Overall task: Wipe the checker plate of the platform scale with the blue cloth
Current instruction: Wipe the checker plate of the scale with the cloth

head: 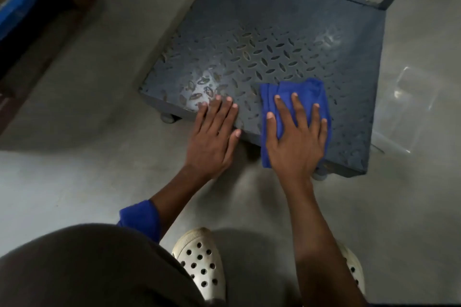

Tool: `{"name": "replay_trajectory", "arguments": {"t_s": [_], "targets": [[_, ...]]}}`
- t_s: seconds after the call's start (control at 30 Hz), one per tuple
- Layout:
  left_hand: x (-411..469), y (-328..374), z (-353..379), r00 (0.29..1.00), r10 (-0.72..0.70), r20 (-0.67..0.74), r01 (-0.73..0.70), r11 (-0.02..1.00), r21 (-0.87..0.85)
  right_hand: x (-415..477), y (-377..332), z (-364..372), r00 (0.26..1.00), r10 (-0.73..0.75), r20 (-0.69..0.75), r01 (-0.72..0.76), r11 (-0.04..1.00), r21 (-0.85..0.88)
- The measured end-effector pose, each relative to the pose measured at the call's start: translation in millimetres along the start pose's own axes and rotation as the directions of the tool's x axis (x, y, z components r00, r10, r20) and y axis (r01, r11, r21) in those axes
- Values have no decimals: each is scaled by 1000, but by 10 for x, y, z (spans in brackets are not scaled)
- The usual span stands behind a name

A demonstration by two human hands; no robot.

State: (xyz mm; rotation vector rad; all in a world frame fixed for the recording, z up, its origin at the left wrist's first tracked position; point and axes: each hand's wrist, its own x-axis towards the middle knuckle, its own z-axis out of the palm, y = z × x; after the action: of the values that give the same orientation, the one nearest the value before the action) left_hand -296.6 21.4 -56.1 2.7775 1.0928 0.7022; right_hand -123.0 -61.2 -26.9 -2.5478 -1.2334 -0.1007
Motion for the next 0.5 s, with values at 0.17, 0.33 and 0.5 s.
{"name": "replay_trajectory", "arguments": {"t_s": [0.17,0.33,0.5], "targets": [[113,173,14,992,30,123,-41,995,88,60,-187,34,984,-156,91,153,987,47],[388,250,-95,927,64,370,-115,986,117,54,543,-140,999,-52,3,51,995,86],[721,337,-91,868,73,492,-160,978,136,140,611,-196,986,166,1,-166,985,42]]}}
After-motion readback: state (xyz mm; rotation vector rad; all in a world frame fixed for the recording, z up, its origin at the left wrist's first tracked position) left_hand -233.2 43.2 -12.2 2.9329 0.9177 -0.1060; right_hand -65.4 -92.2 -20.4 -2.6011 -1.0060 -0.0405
